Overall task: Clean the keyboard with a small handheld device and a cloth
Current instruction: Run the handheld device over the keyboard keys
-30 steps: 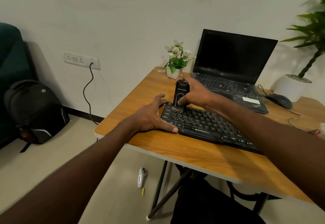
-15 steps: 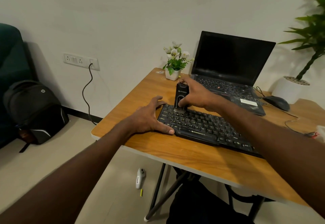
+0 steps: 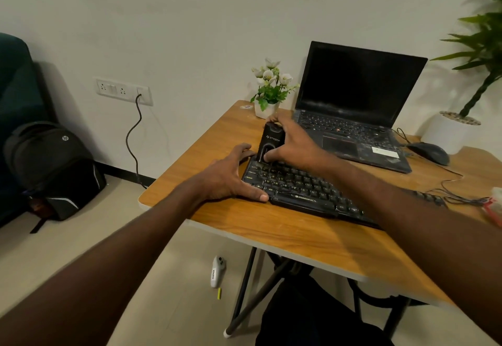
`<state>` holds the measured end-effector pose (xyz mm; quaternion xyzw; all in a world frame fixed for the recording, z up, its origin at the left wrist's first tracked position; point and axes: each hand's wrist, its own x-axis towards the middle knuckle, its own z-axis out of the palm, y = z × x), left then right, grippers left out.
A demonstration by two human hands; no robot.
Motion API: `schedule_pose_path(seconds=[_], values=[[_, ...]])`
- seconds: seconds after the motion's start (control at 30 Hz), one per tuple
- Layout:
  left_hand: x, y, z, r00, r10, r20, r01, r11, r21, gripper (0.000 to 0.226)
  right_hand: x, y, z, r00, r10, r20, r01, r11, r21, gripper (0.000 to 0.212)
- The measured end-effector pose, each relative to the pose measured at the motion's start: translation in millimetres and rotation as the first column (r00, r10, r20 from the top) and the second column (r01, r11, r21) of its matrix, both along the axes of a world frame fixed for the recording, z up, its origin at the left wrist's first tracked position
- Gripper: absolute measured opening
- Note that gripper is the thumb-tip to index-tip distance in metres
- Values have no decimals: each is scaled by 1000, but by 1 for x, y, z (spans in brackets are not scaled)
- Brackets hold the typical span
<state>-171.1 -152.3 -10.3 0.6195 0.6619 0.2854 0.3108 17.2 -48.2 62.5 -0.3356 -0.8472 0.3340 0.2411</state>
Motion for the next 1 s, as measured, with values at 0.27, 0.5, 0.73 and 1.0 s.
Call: schedule_pose_path(seconds=[0.27,0.5,0.73,1.0], values=[[2,0,1,1000,-24,-1,24,999,22,147,-1,2,7,996,55,73,-63,992,106,73],[1,1,-1,1000,-25,18,24,999,34,145,-9,3,2,997,49,67,-60,981,183,73],[1,-1,-1,999,-30,38,29,999,31,146,9,5,8,973,38,228,-91,969,230,77],[4,-4,1,999,-22,-31,24,999,47,146,38,7,4,994,-38,103,22,988,156,73]])
